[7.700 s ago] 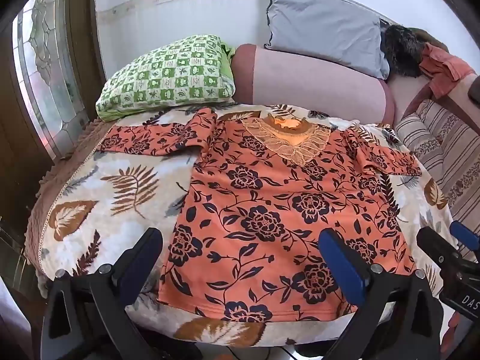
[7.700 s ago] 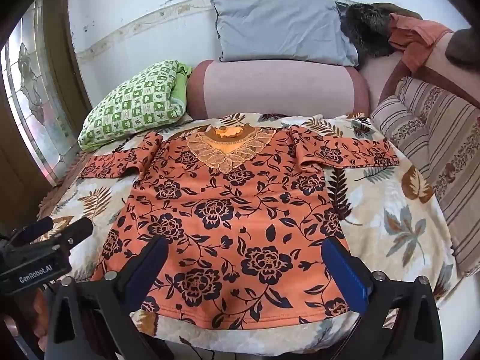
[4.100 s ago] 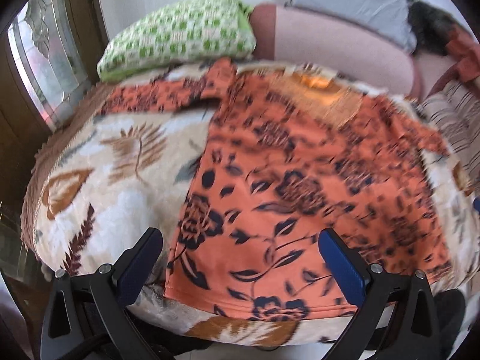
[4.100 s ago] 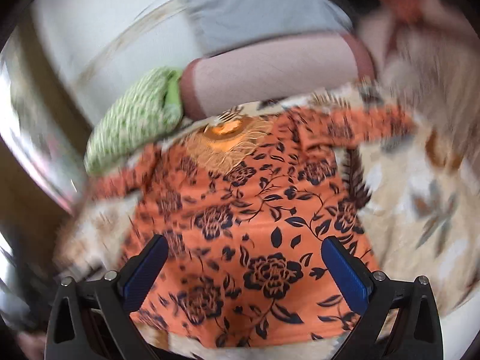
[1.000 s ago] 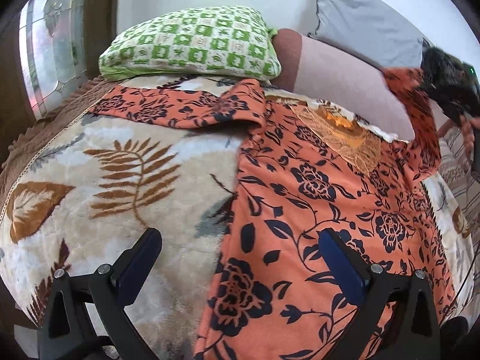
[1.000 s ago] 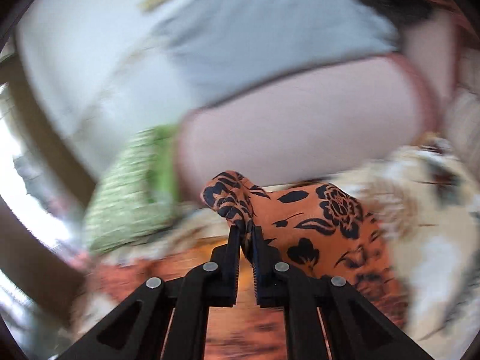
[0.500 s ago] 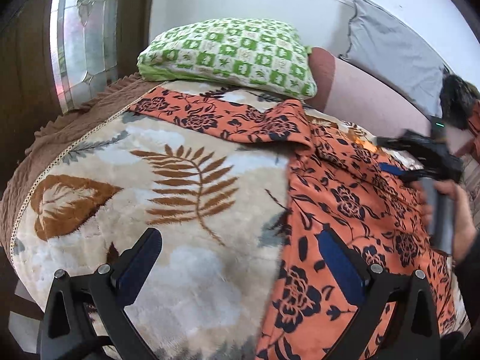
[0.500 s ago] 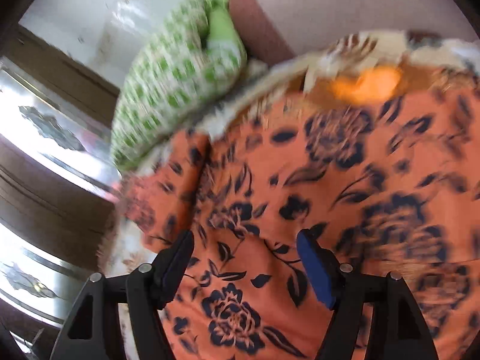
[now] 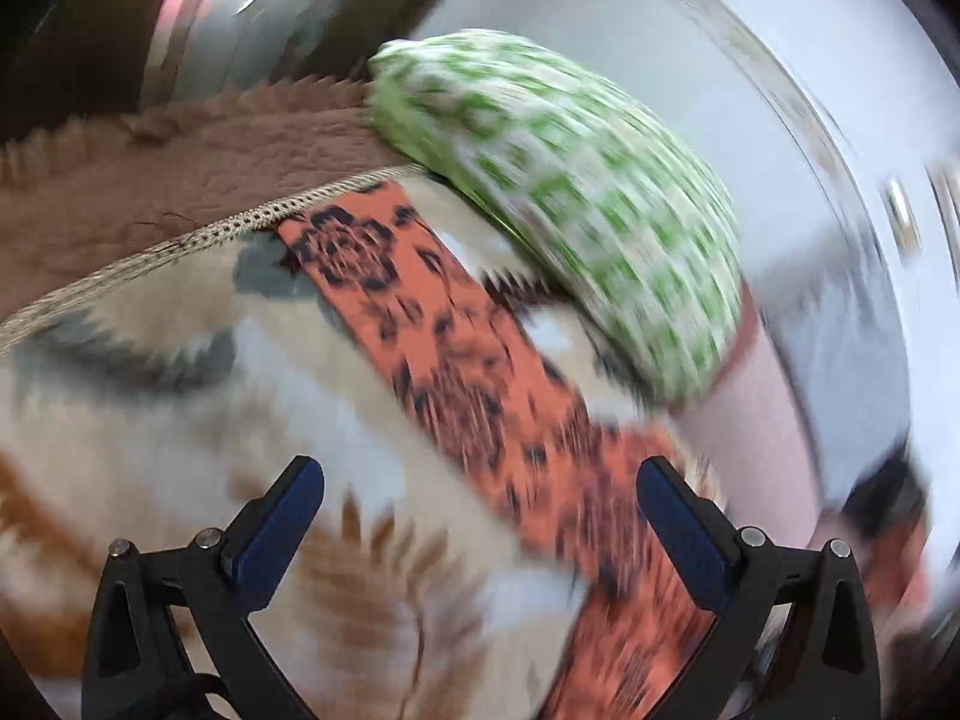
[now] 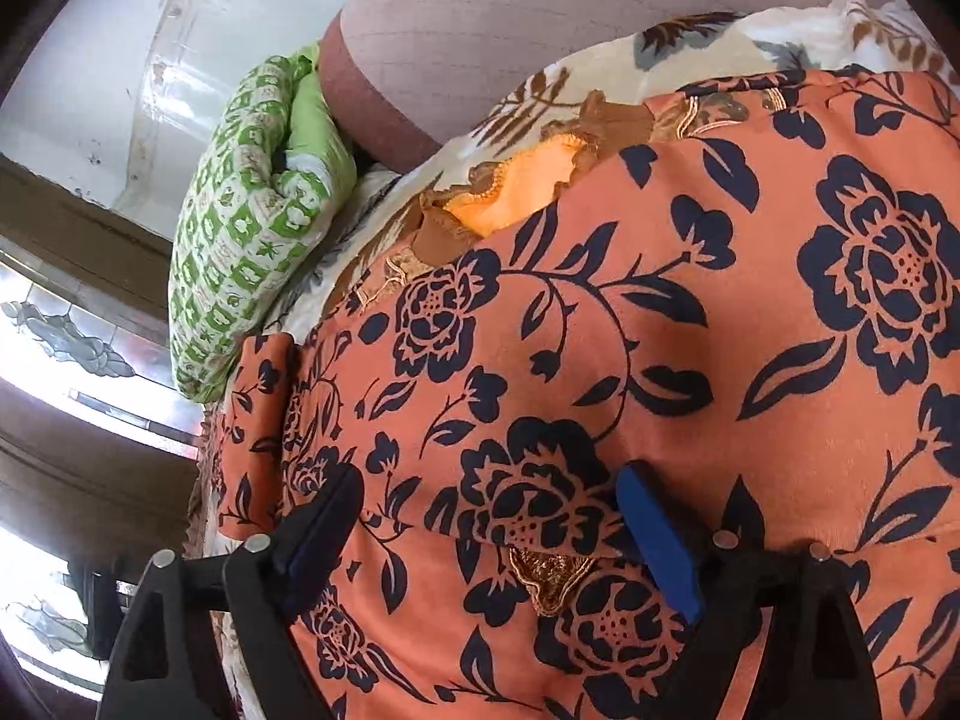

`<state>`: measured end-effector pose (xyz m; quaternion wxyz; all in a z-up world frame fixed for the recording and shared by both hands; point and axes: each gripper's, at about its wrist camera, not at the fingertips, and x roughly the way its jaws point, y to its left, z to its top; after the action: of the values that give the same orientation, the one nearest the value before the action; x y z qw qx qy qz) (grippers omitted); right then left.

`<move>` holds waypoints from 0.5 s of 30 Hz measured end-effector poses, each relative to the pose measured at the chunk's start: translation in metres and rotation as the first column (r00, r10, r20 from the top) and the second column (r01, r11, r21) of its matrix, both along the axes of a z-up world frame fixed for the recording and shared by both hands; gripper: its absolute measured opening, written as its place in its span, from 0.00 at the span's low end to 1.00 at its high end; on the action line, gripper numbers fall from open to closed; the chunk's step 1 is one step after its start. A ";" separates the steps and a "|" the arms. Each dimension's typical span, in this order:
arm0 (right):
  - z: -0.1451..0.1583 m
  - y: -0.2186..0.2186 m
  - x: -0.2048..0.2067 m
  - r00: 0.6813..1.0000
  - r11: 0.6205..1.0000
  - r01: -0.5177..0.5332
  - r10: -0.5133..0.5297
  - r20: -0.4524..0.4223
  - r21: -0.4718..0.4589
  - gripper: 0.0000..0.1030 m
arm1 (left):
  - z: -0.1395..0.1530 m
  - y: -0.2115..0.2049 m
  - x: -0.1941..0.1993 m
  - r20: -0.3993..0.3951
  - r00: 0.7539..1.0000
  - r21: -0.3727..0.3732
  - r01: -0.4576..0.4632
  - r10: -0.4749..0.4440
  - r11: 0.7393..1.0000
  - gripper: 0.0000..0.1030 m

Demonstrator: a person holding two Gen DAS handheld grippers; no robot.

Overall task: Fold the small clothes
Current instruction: 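Grasp the other sleeve and side edge with the left tool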

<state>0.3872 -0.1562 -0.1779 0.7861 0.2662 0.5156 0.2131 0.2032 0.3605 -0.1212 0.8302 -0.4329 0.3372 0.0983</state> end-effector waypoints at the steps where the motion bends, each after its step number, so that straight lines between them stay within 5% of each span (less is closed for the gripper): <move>1: -0.002 -0.005 -0.001 1.000 1.000 -0.002 0.002 0.000 -0.002 0.86 | -0.007 0.013 0.012 -0.006 1.000 -0.025 -0.017 0.016 1.000 1.00; 10: -0.002 -0.011 -0.009 1.000 0.999 -0.028 0.028 0.006 -0.038 0.87 | -0.058 0.070 0.056 -0.049 0.987 -0.143 -0.157 0.152 0.977 0.94; 12: -0.002 -0.008 -0.008 0.999 0.998 -0.033 0.034 0.009 -0.043 0.88 | -0.053 0.069 0.067 -0.062 0.990 -0.094 -0.136 0.130 0.986 0.65; 13: -0.001 -0.007 -0.008 0.999 0.998 -0.035 0.035 0.012 -0.045 0.88 | -0.056 0.070 0.073 -0.088 0.990 -0.101 -0.121 0.112 0.988 0.37; 15: -0.001 -0.004 -0.008 0.999 0.998 -0.035 0.036 0.019 -0.045 0.88 | -0.066 0.074 0.078 -0.116 0.985 -0.129 -0.143 0.128 0.981 0.34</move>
<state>0.3792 -0.1606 -0.1794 0.7929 0.2374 0.5172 0.2180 0.2812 0.4344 -0.1867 0.7706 -0.5051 0.3567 0.1542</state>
